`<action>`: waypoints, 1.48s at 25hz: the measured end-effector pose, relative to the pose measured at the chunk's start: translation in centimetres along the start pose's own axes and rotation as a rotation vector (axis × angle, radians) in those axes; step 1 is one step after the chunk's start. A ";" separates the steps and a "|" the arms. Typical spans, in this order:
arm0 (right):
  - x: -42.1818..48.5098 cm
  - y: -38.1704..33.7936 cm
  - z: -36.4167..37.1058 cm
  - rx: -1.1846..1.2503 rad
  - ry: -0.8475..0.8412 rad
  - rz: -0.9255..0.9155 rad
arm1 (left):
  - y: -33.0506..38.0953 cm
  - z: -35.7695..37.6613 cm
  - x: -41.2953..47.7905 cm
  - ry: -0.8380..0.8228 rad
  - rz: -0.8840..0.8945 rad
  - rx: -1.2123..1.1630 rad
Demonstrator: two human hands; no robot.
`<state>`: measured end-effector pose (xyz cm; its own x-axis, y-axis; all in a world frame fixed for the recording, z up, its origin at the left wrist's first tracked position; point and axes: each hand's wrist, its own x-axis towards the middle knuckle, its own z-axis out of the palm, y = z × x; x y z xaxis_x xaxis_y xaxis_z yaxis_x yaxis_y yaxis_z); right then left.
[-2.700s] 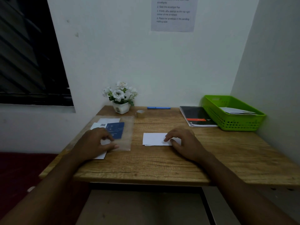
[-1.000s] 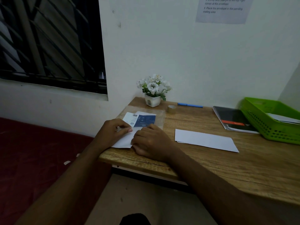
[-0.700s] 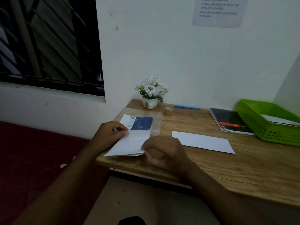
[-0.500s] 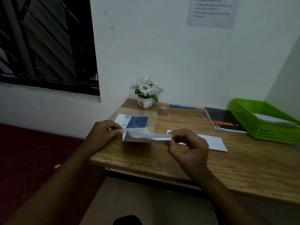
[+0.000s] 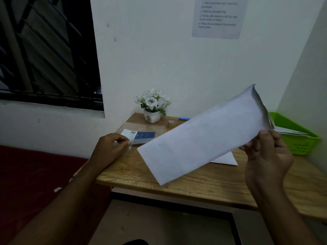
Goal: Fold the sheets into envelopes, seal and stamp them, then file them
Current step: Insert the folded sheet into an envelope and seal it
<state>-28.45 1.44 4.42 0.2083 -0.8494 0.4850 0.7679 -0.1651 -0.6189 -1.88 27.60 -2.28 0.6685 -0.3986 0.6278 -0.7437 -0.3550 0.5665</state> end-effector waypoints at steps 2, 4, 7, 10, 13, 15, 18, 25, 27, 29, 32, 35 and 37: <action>0.9 -0.4 -0.4 -0.001 0.042 0.038 | 2.2 0.5 -0.9 0.002 0.082 -0.064; 1.5 -0.4 -0.7 0.015 0.069 0.083 | 5.8 1.9 -2.4 0.031 0.030 -0.341; 1.8 0.2 -1.3 0.022 0.123 0.149 | 10.0 4.6 -3.8 0.026 -0.220 -0.847; 1.8 1.2 -2.3 -0.008 0.125 0.202 | 12.4 6.6 -4.1 0.042 -0.353 -0.960; 1.9 2.1 -3.7 -0.125 0.024 0.282 | 12.7 7.3 -3.7 0.085 -0.364 -0.859; 2.5 2.5 -4.7 -0.295 -0.050 0.271 | 12.0 7.4 -3.1 0.054 -0.392 -0.769; 4.3 3.3 -5.6 -0.541 -0.176 0.217 | 10.8 7.3 -1.8 -0.026 -0.405 -0.645; 6.8 7.7 -4.8 -0.807 -0.386 0.185 | 8.5 7.3 1.7 0.062 -0.433 -0.379; 6.6 8.9 -4.0 -0.782 -0.453 0.206 | 8.5 7.9 2.2 0.173 -0.328 -0.137; 6.7 10.1 -3.4 -0.735 -0.475 0.253 | 9.9 8.9 2.4 0.205 -0.048 0.098; 7.6 11.4 -2.2 -0.717 -0.469 0.297 | 13.0 11.6 3.3 -0.067 0.371 0.286; 8.8 12.3 -1.4 -0.671 -0.460 0.297 | 14.6 14.3 5.5 -0.267 0.447 0.490; 9.2 13.1 -1.4 -0.643 -0.446 0.295 | 14.4 15.9 6.5 -0.314 0.453 0.575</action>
<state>-17.32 -9.21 -0.08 0.6709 -0.6467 0.3629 0.1770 -0.3356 -0.9252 -8.28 6.48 1.51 0.3320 -0.7980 0.5030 -0.8852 -0.4478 -0.1261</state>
